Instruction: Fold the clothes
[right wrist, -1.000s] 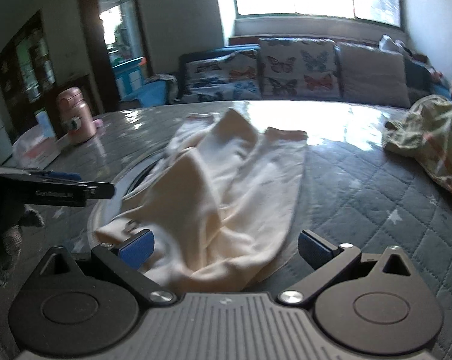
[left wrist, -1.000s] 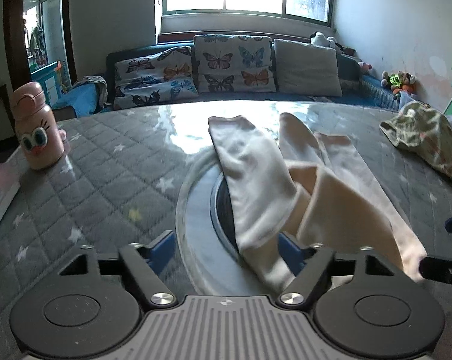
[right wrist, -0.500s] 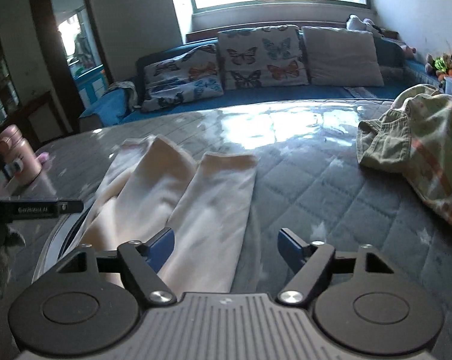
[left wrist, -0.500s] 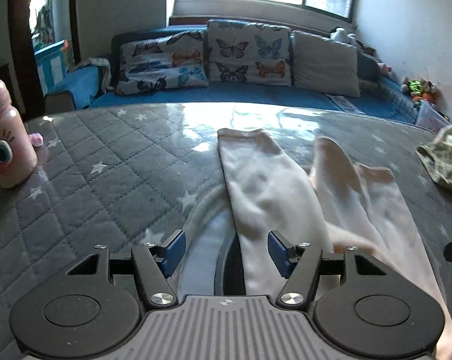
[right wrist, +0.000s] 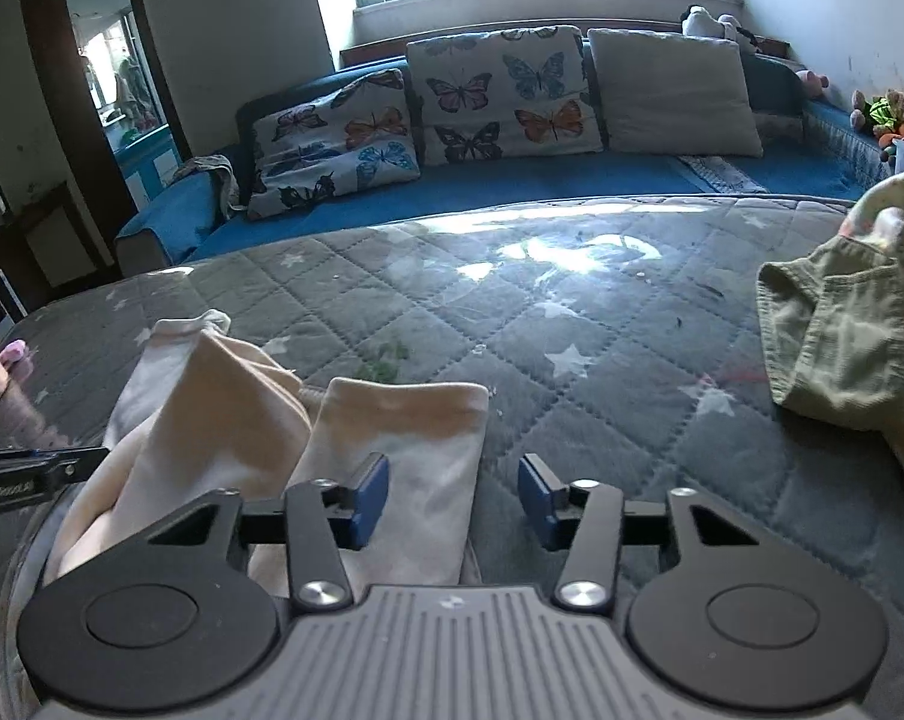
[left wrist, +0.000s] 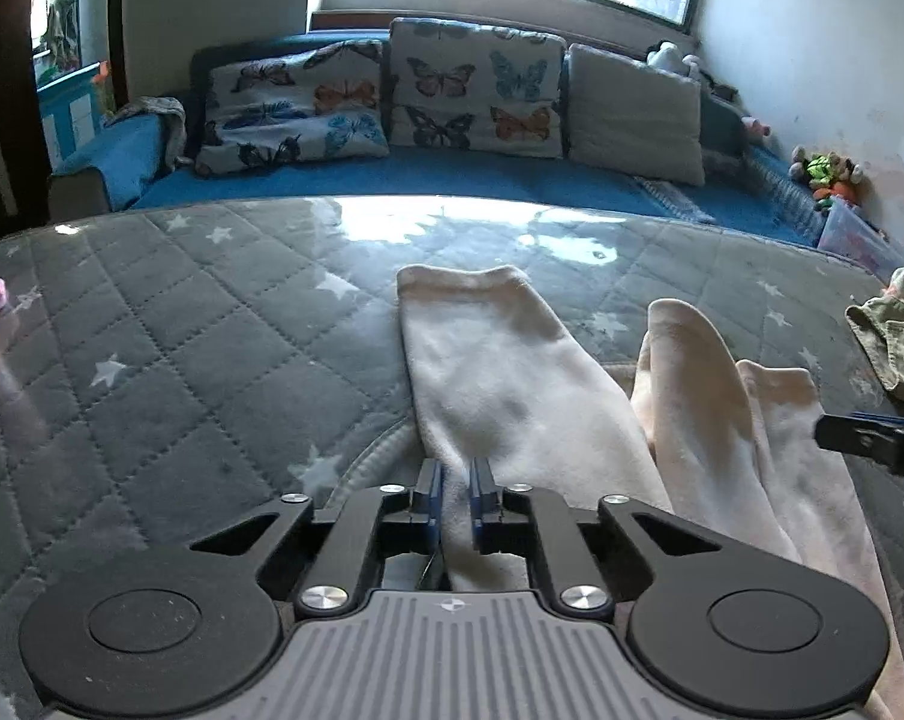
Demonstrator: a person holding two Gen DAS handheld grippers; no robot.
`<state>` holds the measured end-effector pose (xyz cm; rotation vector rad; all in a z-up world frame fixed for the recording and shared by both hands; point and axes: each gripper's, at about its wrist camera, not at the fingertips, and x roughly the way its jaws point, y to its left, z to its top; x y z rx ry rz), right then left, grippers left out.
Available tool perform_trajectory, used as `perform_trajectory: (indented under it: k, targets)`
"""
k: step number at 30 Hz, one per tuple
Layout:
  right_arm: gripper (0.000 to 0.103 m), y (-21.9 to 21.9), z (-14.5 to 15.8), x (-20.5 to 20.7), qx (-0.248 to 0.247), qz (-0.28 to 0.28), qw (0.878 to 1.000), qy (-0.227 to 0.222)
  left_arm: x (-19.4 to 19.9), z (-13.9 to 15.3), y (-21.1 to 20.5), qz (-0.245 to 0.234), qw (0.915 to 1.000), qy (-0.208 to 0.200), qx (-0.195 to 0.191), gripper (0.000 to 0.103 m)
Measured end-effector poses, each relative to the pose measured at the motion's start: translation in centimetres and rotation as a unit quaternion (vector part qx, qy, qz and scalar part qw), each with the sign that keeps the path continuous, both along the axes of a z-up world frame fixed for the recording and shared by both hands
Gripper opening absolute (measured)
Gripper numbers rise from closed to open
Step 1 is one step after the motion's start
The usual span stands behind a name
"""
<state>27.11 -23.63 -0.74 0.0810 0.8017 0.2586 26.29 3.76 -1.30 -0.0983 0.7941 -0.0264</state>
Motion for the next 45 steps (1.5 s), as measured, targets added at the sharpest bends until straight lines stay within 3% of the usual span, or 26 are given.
perform_trajectory:
  k: [2,4,6,8,15,24,37,45]
  targets:
    - [0.038,0.3,-0.3,0.4,-0.004,0.002,1.000,-0.003,-0.2,0.0,-0.2,-0.003,0.9999,-0.007,0.007,0.003]
    - [0.027,0.6,-0.6,0.5,-0.012,0.005,1.000,-0.009,-0.5,0.1,-0.1,0.004,0.9999,-0.011,0.010,0.002]
    - [0.006,0.8,-0.7,0.5,-0.017,0.005,1.000,-0.014,-0.9,0.3,0.2,0.015,0.9997,-0.016,0.013,0.002]
    - [0.003,0.6,-0.7,0.4,-0.013,0.000,1.000,-0.016,-1.5,0.8,0.8,0.029,0.9991,-0.025,0.018,0.002]
    - [0.003,-1.2,0.8,-1.3,-0.021,-0.035,0.998,-0.047,-4.8,2.7,3.9,0.090,0.9932,-0.051,0.053,0.002]
    - [0.003,-6.3,2.2,-4.5,-0.048,-0.100,0.992,-0.066,-11.6,2.8,8.9,0.156,0.9846,-0.030,0.072,0.001]
    - [0.002,-10.8,1.5,-9.5,-0.054,-0.164,0.983,-0.057,-19.8,2.0,11.7,0.195,0.9784,-0.008,0.066,0.001]
    - [0.002,-12.6,2.1,-15.3,-0.064,-0.179,0.979,-0.068,-21.4,1.8,11.5,0.169,0.9841,-0.001,0.054,0.002]
